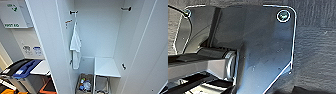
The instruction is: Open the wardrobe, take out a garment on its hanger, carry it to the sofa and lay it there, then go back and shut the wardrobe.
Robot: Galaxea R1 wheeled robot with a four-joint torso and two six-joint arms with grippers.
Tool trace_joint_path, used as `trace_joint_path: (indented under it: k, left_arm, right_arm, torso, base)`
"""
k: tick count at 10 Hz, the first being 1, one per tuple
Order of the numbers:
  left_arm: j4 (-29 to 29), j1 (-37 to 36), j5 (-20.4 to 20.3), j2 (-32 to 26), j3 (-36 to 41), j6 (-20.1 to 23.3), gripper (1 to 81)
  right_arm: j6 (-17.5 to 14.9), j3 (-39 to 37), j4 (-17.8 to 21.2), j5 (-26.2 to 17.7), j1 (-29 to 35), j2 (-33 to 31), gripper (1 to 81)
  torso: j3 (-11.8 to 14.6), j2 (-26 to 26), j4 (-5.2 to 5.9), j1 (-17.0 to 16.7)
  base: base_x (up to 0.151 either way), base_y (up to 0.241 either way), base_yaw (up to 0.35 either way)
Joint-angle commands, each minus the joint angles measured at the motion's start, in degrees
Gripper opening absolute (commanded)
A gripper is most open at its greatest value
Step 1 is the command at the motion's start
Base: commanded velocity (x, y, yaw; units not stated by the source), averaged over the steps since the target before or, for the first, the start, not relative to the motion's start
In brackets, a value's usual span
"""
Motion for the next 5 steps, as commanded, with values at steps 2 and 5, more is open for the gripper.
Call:
trace_joint_path:
  k: [2, 5]
  left_arm:
    - [-0.3, -2.1, 3.4, -0.2, -0.1, -0.1, 81.1]
    - [-0.3, -2.1, 3.4, -0.2, -0.1, -0.1, 81.1]
  right_arm:
    - [-0.1, -0.1, 0.2, -3.5, 1.9, -0.3, 81.1]
    - [0.0, 0.0, 0.2, -3.8, 2.1, -0.3, 81.1]
  torso:
    - [0.0, 0.0, 0.0, 0.0]
    - [0.0, 0.0, 0.0, 0.1]
  base:
    - [0.116, 0.0, 0.0]
    - [0.1, 0.0, 0.0]
